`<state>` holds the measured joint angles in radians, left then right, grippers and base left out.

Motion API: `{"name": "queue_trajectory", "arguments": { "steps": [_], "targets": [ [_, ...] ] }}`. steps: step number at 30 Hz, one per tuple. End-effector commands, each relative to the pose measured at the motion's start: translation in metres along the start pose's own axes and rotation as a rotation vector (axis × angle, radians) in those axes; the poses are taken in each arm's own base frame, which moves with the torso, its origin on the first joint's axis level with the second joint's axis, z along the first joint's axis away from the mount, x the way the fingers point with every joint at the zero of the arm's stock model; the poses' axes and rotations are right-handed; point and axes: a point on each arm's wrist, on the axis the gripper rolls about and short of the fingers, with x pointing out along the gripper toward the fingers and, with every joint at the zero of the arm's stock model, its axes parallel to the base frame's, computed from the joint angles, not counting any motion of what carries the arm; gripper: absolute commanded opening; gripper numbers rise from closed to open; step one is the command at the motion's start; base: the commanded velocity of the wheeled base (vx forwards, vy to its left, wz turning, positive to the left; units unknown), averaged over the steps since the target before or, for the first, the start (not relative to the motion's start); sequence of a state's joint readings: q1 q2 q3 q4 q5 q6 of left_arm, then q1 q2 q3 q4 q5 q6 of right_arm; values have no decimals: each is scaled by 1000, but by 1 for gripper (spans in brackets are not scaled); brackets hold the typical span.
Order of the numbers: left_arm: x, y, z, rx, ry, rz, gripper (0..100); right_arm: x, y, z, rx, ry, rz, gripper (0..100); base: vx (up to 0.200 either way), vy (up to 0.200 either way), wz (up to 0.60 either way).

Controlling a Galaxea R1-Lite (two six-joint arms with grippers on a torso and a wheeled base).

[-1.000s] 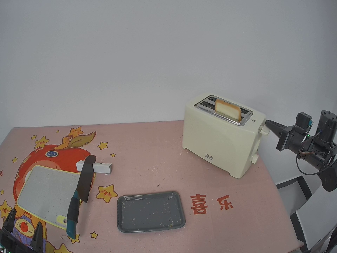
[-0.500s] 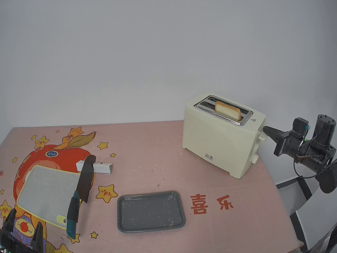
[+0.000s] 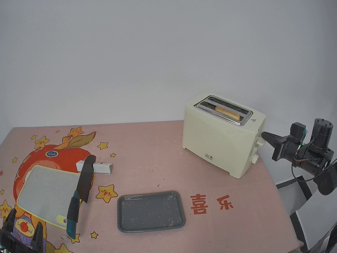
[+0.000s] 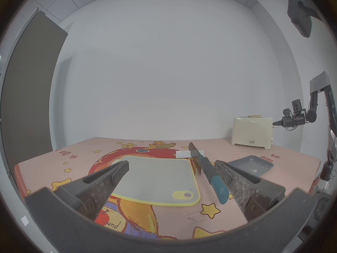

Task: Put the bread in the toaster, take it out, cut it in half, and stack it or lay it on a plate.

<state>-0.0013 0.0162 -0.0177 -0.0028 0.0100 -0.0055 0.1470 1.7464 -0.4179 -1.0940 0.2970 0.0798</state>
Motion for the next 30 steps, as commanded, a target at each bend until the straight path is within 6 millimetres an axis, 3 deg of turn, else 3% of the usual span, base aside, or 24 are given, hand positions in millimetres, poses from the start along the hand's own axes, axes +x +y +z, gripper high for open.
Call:
{"name": "queue_trajectory", "arguments": {
  "steps": [1,30],
  "targets": [
    [0,0,-5,-1,1,0,100,2,-1,-3,4,15,0,0,0,0,0],
    [0,0,-5,-1,1,0,100,6,-3,-21,-9,88,-5,0,0,0,0]
  ]
}}
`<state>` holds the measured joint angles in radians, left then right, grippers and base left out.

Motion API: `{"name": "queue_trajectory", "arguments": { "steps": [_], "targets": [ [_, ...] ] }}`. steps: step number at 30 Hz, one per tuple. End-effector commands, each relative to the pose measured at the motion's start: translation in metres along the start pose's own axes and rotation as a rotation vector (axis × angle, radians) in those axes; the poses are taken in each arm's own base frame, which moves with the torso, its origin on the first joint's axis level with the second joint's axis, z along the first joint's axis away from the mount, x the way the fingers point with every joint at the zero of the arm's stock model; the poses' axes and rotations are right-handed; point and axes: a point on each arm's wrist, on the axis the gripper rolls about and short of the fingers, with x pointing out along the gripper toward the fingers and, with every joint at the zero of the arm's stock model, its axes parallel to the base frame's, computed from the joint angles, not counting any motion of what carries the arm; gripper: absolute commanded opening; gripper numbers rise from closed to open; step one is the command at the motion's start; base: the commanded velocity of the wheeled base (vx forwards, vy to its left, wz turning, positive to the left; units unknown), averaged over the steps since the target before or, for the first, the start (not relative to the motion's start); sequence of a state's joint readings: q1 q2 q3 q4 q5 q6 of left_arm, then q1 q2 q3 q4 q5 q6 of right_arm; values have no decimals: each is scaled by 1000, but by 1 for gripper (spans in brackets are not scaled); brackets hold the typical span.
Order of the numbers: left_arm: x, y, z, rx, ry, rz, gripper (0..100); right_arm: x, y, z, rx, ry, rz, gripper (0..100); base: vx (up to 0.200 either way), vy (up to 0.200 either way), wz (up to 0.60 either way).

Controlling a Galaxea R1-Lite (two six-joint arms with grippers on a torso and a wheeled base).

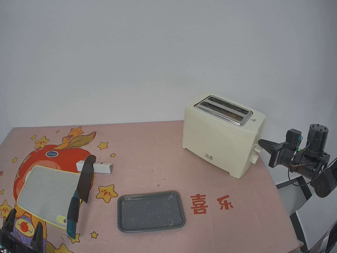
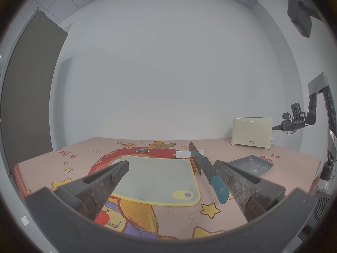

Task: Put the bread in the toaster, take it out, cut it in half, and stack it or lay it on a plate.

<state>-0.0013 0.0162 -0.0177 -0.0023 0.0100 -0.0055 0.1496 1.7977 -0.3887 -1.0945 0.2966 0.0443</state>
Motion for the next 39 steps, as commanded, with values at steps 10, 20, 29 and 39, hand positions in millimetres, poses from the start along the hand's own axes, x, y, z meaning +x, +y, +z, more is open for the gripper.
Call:
{"name": "queue_trajectory", "arguments": {
  "steps": [10,20,29,39],
  "targets": [
    [0,0,-5,-1,1,0,100,-15,8,22,-25,-96,12,0,0,0,0],
    [0,0,-5,-1,1,0,100,-44,19,46,-76,-220,21,0,0,0,0],
    [0,0,-5,-1,1,0,100,-46,18,13,-184,-101,11,0,0,0,0],
    [0,0,-5,2,2,-4,100,-50,19,17,-193,-121,10,0,0,0,0]
  ]
}}
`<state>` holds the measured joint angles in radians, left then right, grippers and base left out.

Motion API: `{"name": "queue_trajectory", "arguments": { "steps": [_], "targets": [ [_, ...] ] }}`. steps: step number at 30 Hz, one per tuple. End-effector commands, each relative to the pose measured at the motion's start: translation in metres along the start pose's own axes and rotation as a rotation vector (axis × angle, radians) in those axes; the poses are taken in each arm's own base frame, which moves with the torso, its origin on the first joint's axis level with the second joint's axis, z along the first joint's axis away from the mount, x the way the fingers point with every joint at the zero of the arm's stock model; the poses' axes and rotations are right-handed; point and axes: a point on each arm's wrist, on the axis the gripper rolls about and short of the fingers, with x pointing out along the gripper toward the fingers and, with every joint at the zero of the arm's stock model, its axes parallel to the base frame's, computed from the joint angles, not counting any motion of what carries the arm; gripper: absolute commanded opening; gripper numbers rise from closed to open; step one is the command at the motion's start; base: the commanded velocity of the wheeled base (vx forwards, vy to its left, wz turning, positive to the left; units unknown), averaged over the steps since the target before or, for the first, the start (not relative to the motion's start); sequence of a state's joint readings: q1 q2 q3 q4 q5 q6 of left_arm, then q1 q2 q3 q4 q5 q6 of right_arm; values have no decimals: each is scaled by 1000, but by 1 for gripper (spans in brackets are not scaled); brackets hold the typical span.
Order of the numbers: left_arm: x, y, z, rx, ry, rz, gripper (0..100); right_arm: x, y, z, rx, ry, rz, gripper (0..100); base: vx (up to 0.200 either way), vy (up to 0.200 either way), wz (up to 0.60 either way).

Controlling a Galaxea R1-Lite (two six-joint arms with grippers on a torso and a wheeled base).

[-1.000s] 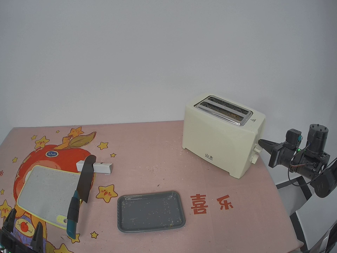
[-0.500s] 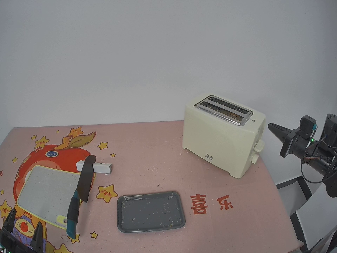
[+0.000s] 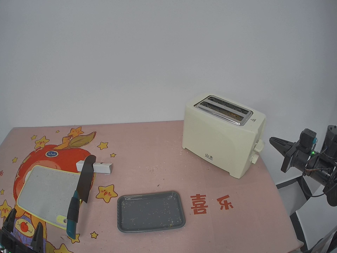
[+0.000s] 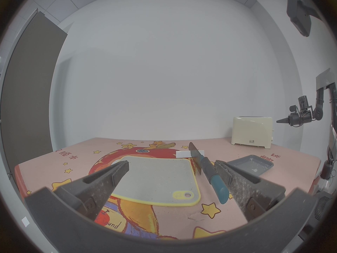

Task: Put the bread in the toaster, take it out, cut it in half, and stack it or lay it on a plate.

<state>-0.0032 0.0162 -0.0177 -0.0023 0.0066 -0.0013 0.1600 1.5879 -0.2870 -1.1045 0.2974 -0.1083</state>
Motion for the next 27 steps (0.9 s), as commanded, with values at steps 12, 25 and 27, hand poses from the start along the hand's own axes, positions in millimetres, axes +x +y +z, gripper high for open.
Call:
{"name": "queue_trajectory", "arguments": {
  "steps": [12,25,27],
  "targets": [
    [0,0,-5,-6,1,10,100,-4,-2,7,-9,-33,-16,0,-100,0,0],
    [0,0,-5,-5,2,10,100,-4,-1,6,-10,-29,-13,0,0,108,0],
    [0,0,-5,-5,2,10,100,-5,-1,6,-10,-30,-13,0,0,0,0]
  ]
}}
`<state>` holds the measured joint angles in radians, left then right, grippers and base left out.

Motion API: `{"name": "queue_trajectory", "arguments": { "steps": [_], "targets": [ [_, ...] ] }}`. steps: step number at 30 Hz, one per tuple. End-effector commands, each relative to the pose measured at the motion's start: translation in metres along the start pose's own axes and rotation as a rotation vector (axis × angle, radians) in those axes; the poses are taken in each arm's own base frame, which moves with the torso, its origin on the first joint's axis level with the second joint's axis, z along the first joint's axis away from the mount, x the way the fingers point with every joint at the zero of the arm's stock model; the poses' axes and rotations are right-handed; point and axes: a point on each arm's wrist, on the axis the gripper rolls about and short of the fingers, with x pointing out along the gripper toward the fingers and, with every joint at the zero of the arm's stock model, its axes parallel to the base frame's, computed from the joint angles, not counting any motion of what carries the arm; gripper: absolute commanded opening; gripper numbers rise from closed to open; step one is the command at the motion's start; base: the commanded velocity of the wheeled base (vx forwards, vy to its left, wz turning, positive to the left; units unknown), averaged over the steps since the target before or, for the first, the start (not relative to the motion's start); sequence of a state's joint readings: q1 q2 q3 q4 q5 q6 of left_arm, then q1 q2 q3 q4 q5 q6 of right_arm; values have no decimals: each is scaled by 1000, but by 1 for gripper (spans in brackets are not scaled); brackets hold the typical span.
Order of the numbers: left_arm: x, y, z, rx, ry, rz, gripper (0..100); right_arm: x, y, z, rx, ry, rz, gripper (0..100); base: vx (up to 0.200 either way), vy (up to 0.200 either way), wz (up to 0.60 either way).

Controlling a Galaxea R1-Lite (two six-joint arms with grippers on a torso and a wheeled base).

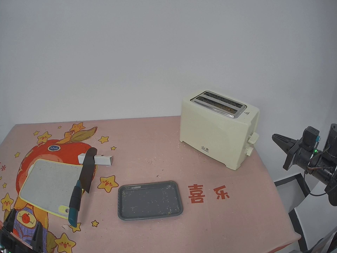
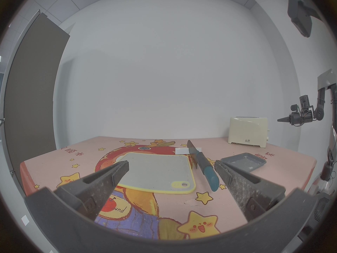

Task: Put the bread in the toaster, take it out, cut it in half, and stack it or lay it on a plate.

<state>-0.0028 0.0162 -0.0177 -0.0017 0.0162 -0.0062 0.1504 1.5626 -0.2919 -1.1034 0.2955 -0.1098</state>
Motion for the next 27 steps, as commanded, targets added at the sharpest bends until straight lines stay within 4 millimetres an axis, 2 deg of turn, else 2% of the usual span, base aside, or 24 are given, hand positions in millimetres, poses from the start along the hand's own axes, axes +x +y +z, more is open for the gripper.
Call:
{"name": "queue_trajectory", "arguments": {
  "steps": [1,4,19,21,27],
  "targets": [
    [0,0,-5,2,2,0,100,0,1,-1,-4,6,3,0,0,0,0],
    [0,0,-5,0,2,0,100,0,0,-1,-12,7,3,0,0,0,0],
    [0,0,-5,-1,2,0,100,0,1,-3,-14,16,4,0,0,200,0],
    [0,0,-5,0,2,0,100,0,1,-3,-15,14,4,0,0,0,0],
    [0,0,-5,-1,2,0,100,-1,0,-1,-16,9,1,0,-200,0,0]
  ]
}}
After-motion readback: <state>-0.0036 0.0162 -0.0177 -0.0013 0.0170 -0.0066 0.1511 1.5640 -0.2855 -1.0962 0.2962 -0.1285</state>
